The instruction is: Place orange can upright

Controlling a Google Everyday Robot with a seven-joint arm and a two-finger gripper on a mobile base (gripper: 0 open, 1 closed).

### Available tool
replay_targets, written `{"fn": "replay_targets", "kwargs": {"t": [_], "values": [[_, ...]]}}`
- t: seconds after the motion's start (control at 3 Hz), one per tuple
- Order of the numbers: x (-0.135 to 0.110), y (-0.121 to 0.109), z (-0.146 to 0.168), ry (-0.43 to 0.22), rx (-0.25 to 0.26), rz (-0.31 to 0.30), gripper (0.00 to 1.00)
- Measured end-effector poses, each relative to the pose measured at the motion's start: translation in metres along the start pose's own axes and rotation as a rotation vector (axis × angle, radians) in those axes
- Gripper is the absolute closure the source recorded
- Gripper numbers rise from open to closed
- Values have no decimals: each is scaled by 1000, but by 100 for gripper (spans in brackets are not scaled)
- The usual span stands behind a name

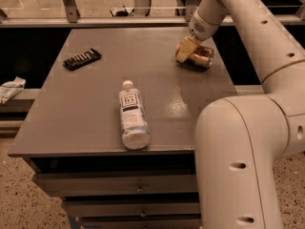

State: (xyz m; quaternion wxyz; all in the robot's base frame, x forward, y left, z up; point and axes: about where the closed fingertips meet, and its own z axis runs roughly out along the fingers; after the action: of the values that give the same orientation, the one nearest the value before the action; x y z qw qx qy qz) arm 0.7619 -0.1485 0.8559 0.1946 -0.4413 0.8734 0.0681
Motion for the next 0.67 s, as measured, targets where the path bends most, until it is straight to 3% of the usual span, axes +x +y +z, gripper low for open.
{"fn": "replay_targets", "kwargs": {"t": [0.33,0.67], "values": [[-2,1,-6,-13,9,-18,87],[-9,12,-33,-101,-8,-78,100]]}}
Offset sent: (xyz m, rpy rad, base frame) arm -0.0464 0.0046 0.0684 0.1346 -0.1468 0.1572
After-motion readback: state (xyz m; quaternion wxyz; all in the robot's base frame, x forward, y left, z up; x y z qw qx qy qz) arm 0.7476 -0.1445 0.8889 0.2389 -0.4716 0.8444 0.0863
